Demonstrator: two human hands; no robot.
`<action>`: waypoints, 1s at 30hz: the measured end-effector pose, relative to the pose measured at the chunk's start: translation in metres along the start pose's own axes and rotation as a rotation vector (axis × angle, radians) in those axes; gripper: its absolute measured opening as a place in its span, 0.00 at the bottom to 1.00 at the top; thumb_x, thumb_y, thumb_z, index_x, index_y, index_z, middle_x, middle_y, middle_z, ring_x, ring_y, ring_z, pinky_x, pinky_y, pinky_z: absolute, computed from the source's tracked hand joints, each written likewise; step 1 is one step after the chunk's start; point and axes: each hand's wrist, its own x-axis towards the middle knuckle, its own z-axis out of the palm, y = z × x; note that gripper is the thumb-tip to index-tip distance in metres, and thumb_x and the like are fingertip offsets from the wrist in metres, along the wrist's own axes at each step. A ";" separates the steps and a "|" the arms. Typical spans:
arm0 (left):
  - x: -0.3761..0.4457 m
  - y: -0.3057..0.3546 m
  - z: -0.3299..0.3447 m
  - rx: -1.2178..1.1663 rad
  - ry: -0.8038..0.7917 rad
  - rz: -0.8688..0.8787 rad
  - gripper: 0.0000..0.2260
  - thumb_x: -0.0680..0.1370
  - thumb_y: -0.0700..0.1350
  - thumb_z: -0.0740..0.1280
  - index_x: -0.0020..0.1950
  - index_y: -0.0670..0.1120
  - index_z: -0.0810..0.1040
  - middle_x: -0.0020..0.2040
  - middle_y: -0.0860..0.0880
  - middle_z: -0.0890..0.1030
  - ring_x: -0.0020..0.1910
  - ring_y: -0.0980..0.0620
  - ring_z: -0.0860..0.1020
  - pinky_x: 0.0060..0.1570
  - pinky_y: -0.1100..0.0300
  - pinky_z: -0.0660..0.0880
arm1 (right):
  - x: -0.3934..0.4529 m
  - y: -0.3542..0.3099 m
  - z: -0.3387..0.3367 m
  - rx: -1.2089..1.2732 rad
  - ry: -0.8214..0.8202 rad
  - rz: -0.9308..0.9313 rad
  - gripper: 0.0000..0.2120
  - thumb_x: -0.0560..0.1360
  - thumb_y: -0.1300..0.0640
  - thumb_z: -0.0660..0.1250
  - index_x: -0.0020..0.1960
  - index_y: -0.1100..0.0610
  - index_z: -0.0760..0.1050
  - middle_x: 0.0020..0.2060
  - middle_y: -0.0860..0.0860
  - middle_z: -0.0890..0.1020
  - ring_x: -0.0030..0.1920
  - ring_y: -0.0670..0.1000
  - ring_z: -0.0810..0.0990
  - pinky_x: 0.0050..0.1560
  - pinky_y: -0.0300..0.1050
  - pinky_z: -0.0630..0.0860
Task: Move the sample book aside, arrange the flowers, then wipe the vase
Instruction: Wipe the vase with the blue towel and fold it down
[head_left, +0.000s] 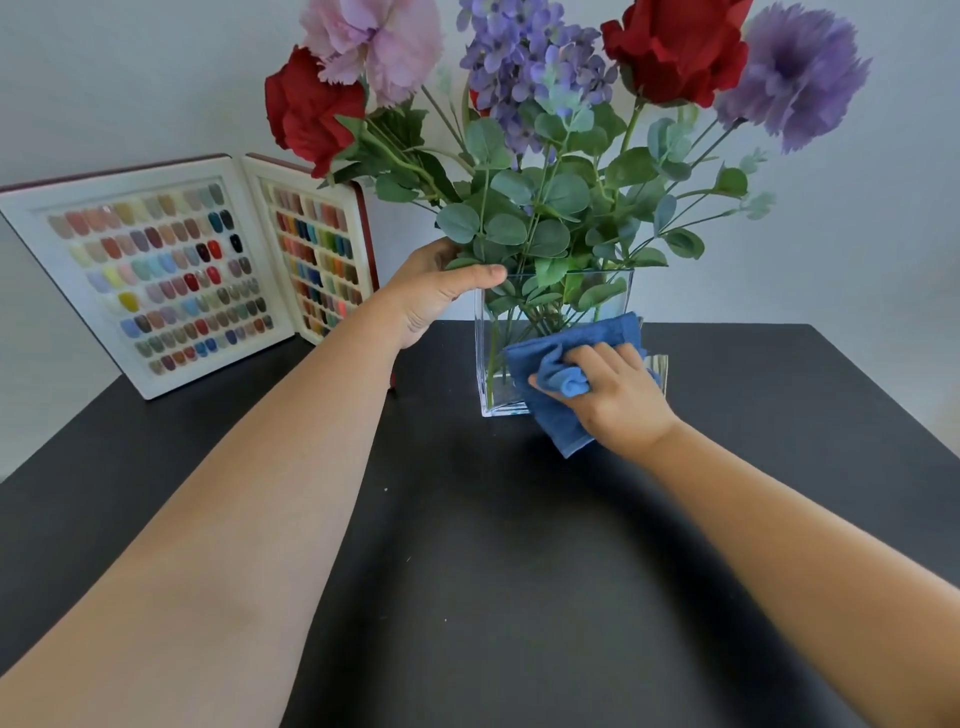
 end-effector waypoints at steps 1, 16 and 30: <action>0.001 0.001 -0.001 0.006 -0.005 0.001 0.13 0.70 0.43 0.75 0.52 0.51 0.80 0.46 0.60 0.85 0.46 0.66 0.81 0.42 0.74 0.72 | 0.001 0.003 -0.003 0.002 0.017 0.019 0.15 0.65 0.69 0.75 0.50 0.58 0.83 0.38 0.57 0.79 0.35 0.59 0.76 0.38 0.51 0.65; 0.002 0.002 -0.004 0.043 -0.019 -0.022 0.17 0.61 0.52 0.78 0.49 0.54 0.81 0.46 0.60 0.85 0.47 0.63 0.80 0.51 0.62 0.70 | 0.015 -0.021 0.005 -0.107 -0.295 -0.339 0.05 0.69 0.56 0.71 0.44 0.50 0.83 0.49 0.52 0.79 0.47 0.56 0.76 0.47 0.49 0.72; 0.002 0.002 -0.004 0.045 -0.011 -0.016 0.12 0.73 0.39 0.73 0.54 0.50 0.79 0.44 0.61 0.85 0.44 0.67 0.80 0.40 0.75 0.72 | 0.030 -0.019 -0.003 -0.132 -0.375 -0.456 0.09 0.70 0.57 0.65 0.37 0.49 0.83 0.47 0.49 0.81 0.44 0.53 0.79 0.50 0.46 0.72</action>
